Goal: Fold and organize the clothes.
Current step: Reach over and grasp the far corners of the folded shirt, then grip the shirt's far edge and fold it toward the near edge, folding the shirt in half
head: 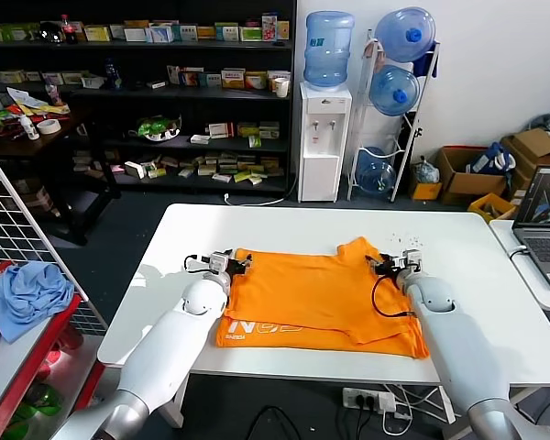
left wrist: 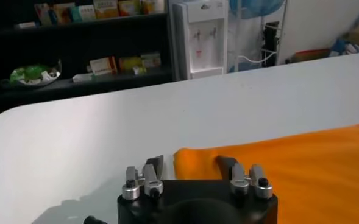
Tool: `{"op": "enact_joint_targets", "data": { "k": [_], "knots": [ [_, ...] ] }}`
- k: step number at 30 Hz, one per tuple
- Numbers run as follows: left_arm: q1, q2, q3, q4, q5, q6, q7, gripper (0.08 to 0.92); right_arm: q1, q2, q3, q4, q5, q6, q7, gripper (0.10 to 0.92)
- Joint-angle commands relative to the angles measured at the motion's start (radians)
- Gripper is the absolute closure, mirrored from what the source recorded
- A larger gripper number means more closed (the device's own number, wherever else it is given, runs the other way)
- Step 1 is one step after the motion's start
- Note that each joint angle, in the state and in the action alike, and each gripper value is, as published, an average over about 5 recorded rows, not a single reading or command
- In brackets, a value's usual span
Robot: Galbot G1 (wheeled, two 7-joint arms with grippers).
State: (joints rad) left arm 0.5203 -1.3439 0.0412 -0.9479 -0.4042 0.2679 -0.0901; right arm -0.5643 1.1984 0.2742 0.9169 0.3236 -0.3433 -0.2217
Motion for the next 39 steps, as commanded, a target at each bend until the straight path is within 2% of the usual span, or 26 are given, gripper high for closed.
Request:
{"op": "enact_joint_targets", "data": {
  "k": [1, 6, 10, 13, 17, 24, 30, 39],
  "knots": [
    [0.04, 0.016, 0.001, -0.046, -0.001, 0.005, -0.003, 0.454, 0.01, 0.017, -0.003, -0.024, -0.01, 0.003, 0.009, 0.614],
    [0.068, 0.033, 0.003, -0.094, 0.004, -0.003, -0.01, 0.602, -0.009, 0.015, 0.001, 0.007, -0.006, 0.008, 0.024, 0.752],
    [0.099, 0.064, 0.004, -0.167, 0.015, -0.021, -0.023, 0.714, -0.057, -0.01, -0.003, 0.122, 0.016, 0.024, 0.056, 0.865],
    [0.13, 0.096, -0.003, -0.233, 0.028, -0.036, -0.033, 0.801, -0.117, -0.038, -0.001, 0.262, 0.046, 0.014, 0.095, 0.899],
    [0.187, 0.15, -0.018, -0.341, 0.038, -0.05, -0.045, 0.896, -0.233, -0.085, 0.016, 0.435, 0.063, -0.002, 0.139, 0.9],
    [0.316, 0.232, -0.054, -0.539, 0.039, -0.05, -0.065, 0.908, -0.448, -0.181, 0.072, 0.69, 0.066, -0.024, 0.192, 0.9],
    [0.464, 0.282, -0.079, -0.688, 0.033, -0.027, -0.081, 0.908, -0.633, -0.232, 0.117, 0.849, 0.049, -0.057, 0.219, 0.9],
    [0.674, 0.294, -0.108, -0.82, 0.044, -0.024, -0.098, 0.908, -0.823, -0.266, 0.159, 0.956, -0.012, -0.085, 0.242, 0.9]
  ]
}}
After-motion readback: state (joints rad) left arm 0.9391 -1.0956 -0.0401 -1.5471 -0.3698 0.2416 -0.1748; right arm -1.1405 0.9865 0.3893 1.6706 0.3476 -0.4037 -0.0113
